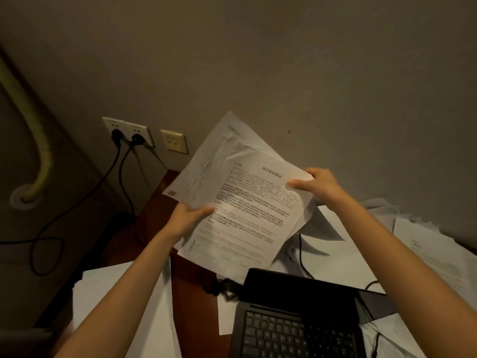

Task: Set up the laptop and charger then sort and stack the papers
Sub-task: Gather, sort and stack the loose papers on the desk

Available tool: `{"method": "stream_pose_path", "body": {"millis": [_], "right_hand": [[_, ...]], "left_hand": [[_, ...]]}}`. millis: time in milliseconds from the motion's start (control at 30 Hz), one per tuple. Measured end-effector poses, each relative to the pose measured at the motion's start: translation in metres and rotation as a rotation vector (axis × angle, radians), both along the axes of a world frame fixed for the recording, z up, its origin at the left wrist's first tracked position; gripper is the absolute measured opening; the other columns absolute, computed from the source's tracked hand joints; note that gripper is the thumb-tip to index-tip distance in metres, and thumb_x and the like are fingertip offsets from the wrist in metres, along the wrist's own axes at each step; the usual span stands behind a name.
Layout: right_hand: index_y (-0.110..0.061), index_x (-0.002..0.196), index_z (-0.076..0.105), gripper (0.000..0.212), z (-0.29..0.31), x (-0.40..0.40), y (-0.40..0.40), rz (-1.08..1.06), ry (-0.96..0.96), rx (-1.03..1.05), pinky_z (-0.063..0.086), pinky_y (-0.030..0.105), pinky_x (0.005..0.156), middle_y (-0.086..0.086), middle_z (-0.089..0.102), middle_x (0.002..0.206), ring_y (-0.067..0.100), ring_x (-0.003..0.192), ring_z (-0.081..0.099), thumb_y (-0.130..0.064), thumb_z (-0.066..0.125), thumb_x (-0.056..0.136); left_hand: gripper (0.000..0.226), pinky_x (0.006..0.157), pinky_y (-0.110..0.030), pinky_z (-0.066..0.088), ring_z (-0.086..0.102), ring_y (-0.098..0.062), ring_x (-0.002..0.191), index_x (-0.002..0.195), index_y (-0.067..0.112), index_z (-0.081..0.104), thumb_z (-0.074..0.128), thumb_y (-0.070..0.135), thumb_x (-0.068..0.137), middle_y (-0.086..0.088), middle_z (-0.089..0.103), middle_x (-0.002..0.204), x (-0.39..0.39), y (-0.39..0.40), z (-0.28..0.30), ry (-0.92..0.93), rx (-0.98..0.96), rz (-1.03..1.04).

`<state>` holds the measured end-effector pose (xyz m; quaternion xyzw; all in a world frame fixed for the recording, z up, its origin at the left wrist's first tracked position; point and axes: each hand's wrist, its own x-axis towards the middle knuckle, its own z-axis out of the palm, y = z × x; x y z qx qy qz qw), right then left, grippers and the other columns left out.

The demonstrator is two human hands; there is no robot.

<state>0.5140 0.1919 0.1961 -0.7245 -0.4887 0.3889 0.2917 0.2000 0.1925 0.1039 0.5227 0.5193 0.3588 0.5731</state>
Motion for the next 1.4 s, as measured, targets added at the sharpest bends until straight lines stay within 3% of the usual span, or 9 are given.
{"method": "stream_pose_path", "body": {"millis": [100, 200, 333, 433, 600, 767, 967, 1167, 1400], "right_hand": [[-0.012, 0.098, 0.063, 0.031, -0.012, 0.004, -0.006, 0.049, 0.051, -0.057, 0.056, 0.044, 0.078, 0.006, 0.067, 0.095, 0.023, 0.086, 0.064, -0.015, 0.08, 0.073], [-0.006, 0.097, 0.063, 0.027, -0.021, 0.003, -0.01, 0.084, 0.086, -0.058, 0.056, 0.036, 0.076, 0.008, 0.066, 0.095, 0.022, 0.086, 0.063, -0.008, 0.078, 0.074], [-0.008, 0.103, 0.063, 0.028, -0.027, 0.001, -0.01, 0.095, 0.139, -0.014, 0.051, 0.017, 0.06, 0.004, 0.067, 0.096, 0.011, 0.08, 0.063, -0.01, 0.075, 0.078], [-0.006, 0.104, 0.065, 0.03, -0.032, 0.002, -0.011, 0.158, 0.198, -0.016, 0.055, 0.019, 0.066, 0.012, 0.069, 0.101, 0.017, 0.084, 0.066, -0.005, 0.074, 0.076], [-0.016, 0.104, 0.068, 0.018, -0.038, -0.008, -0.017, 0.387, 0.118, -0.173, 0.053, 0.017, 0.064, -0.009, 0.071, 0.093, 0.004, 0.082, 0.068, -0.015, 0.066, 0.087], [-0.019, 0.109, 0.067, 0.023, -0.049, -0.012, -0.021, 0.336, 0.103, -0.126, 0.056, 0.032, 0.078, -0.001, 0.071, 0.099, 0.016, 0.094, 0.067, -0.028, 0.05, 0.097], [-0.014, 0.117, 0.062, 0.024, -0.06, -0.013, -0.022, 0.326, 0.139, -0.106, 0.054, 0.047, 0.088, 0.005, 0.07, 0.104, 0.02, 0.098, 0.067, -0.014, 0.049, 0.098], [-0.013, 0.12, 0.058, 0.045, -0.072, -0.011, -0.02, 0.088, 0.344, -0.138, 0.052, 0.028, 0.086, 0.008, 0.064, 0.117, 0.017, 0.106, 0.062, -0.046, 0.037, 0.099], [-0.027, 0.119, 0.054, 0.042, -0.088, -0.001, -0.036, 0.51, 0.2, -0.34, 0.041, 0.031, 0.102, -0.01, 0.057, 0.123, 0.007, 0.115, 0.052, -0.029, 0.072, 0.081]], "left_hand": [[0.016, 0.064, -0.02, 0.056, 0.069, -0.011, 0.08, 0.092, 0.013, 0.064, 0.072, 0.007, 0.079, 0.0, 0.07, 0.088, 0.002, 0.0, 0.001, -0.058, -0.051, 0.173], [0.011, 0.055, -0.018, 0.053, 0.069, -0.011, 0.07, 0.087, 0.014, 0.065, 0.072, 0.008, 0.081, -0.001, 0.07, 0.084, 0.004, 0.004, -0.004, -0.095, -0.077, 0.289], [0.004, 0.064, -0.026, 0.054, 0.07, -0.018, 0.078, 0.089, 0.014, 0.068, 0.068, 0.015, 0.085, -0.004, 0.072, 0.089, 0.006, 0.006, -0.007, -0.173, -0.102, 0.344], [0.014, 0.072, -0.034, 0.055, 0.069, -0.021, 0.085, 0.099, 0.011, 0.066, 0.066, 0.018, 0.087, -0.007, 0.07, 0.096, 0.008, 0.008, -0.009, -0.282, -0.153, 0.392], [0.017, 0.086, -0.042, 0.054, 0.067, -0.025, 0.098, 0.107, 0.015, 0.062, 0.063, 0.019, 0.09, -0.009, 0.069, 0.108, 0.014, 0.011, -0.013, -0.436, -0.192, 0.433], [0.036, 0.093, -0.045, 0.051, 0.062, -0.028, 0.11, 0.127, 0.011, 0.054, 0.058, 0.019, 0.093, -0.011, 0.064, 0.122, 0.021, 0.012, -0.021, -0.499, -0.213, 0.339], [0.049, 0.096, -0.047, 0.049, 0.059, -0.029, 0.117, 0.136, 0.009, 0.046, 0.058, 0.013, 0.089, -0.013, 0.06, 0.129, 0.028, 0.007, -0.029, -0.514, -0.255, 0.099], [0.037, 0.085, -0.039, 0.054, 0.064, -0.022, 0.104, 0.127, 0.013, 0.052, 0.054, -0.001, 0.093, -0.007, 0.066, 0.116, 0.034, 0.001, -0.043, -0.443, -0.294, 0.242], [0.041, 0.09, -0.035, 0.05, 0.061, -0.019, 0.107, 0.133, 0.014, 0.048, 0.048, -0.001, 0.096, -0.005, 0.063, 0.117, 0.037, -0.006, -0.067, -0.566, -0.372, 0.434]]}}
